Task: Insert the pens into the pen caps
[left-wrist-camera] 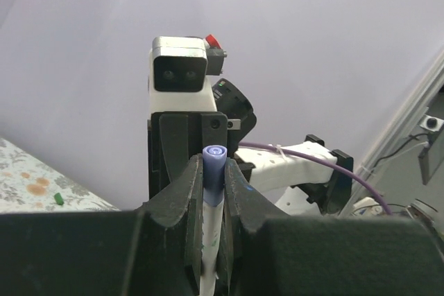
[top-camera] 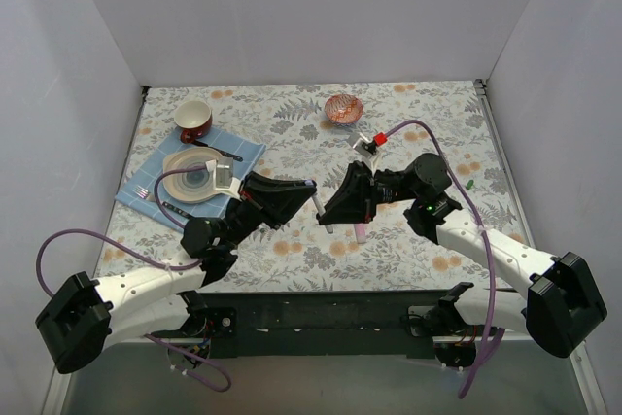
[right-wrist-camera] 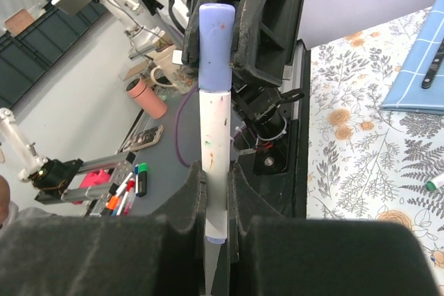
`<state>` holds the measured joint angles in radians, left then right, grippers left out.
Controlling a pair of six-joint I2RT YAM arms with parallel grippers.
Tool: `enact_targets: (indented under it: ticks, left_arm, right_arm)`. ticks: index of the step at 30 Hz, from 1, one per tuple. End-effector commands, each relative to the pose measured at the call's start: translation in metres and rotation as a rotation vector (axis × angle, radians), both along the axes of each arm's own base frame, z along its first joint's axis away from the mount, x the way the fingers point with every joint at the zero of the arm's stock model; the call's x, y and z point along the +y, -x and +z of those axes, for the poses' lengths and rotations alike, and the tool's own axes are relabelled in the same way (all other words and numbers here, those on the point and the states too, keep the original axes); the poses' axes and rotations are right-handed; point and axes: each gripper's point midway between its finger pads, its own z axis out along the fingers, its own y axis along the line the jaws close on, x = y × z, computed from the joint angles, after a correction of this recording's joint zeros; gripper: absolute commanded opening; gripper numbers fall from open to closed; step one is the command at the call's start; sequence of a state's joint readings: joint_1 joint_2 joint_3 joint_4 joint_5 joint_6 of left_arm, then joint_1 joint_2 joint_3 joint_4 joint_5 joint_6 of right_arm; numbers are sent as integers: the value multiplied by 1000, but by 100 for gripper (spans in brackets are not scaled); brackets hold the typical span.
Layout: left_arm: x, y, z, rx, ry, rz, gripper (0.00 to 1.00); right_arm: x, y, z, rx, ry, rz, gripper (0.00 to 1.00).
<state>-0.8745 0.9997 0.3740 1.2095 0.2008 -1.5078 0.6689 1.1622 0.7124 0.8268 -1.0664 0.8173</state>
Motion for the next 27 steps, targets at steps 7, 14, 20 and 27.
enact_targets:
  ticks: [7, 14, 20, 27]
  left_arm:
    - [-38, 83, -140, 119, -447, -430, 0]
    - [-32, 94, -127, 104, -357, -478, 0]
    - [-34, 99, -127, 118, -357, -514, 0]
    - [-39, 96, -133, 158, -347, -496, 0]
  right_arm:
    - [-12, -78, 144, -135, -442, -445, 1]
    - [-10, -73, 150, -148, -485, -339, 1]
    - [-4, -74, 150, -177, -481, -280, 1]
    - [0, -92, 163, -250, -450, -393, 1]
